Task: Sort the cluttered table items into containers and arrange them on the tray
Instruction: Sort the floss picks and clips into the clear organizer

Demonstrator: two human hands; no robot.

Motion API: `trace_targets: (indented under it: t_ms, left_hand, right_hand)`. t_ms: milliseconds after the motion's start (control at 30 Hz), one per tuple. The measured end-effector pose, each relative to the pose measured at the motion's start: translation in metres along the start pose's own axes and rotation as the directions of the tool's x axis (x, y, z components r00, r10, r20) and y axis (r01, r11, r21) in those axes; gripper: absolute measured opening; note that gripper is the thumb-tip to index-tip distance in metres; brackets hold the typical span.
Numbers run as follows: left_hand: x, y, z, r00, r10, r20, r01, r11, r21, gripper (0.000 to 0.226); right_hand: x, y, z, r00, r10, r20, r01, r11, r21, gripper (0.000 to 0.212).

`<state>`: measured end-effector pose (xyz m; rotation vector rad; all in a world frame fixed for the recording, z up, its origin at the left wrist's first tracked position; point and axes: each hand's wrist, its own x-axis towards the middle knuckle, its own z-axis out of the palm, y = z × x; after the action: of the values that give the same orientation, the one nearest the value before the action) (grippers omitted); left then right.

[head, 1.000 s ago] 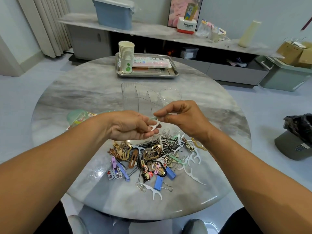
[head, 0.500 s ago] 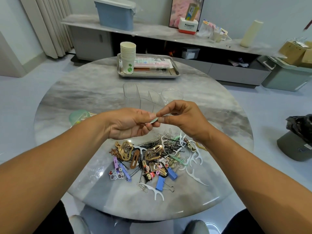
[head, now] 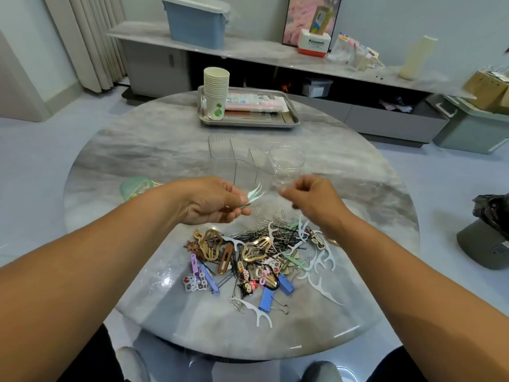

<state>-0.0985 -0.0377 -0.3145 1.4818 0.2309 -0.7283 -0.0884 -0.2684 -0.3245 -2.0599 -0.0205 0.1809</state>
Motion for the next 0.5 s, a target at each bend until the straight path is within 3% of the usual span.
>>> trace_targets:
  t_ms: [100, 167, 367, 500]
  left_hand:
    - [0.003, -0.008, 0.001, 0.998, -0.012, -0.055, 0.012, 1.000, -0.003, 0.014]
    - [0.005, -0.011, 0.003, 0.998, -0.026, -0.059, 0.024, 1.000, -0.020, 0.014]
    - [0.008, -0.012, 0.005, 0.997, -0.012, -0.074, 0.009, 0.999, -0.043, 0.022]
    - [0.010, -0.015, -0.002, 0.995, 0.003, -0.101, -0.006, 0.999, -0.036, 0.027]
  right_hand:
    - [-0.006, 0.006, 0.009, 0.959, 0.218, 0.183, -0.096, 0.853, -0.513, 0.054]
    - [-0.012, 0.006, 0.022, 0.937, 0.291, 0.194, -0.104, 0.761, -0.640, 0.056]
    - [-0.016, -0.005, 0.035, 0.936, 0.308, 0.171, -0.124, 0.744, -0.657, 0.025]
    - [-0.014, -0.011, 0.016, 0.950, 0.259, 0.176, -0.137, 0.849, -0.510, 0.013]
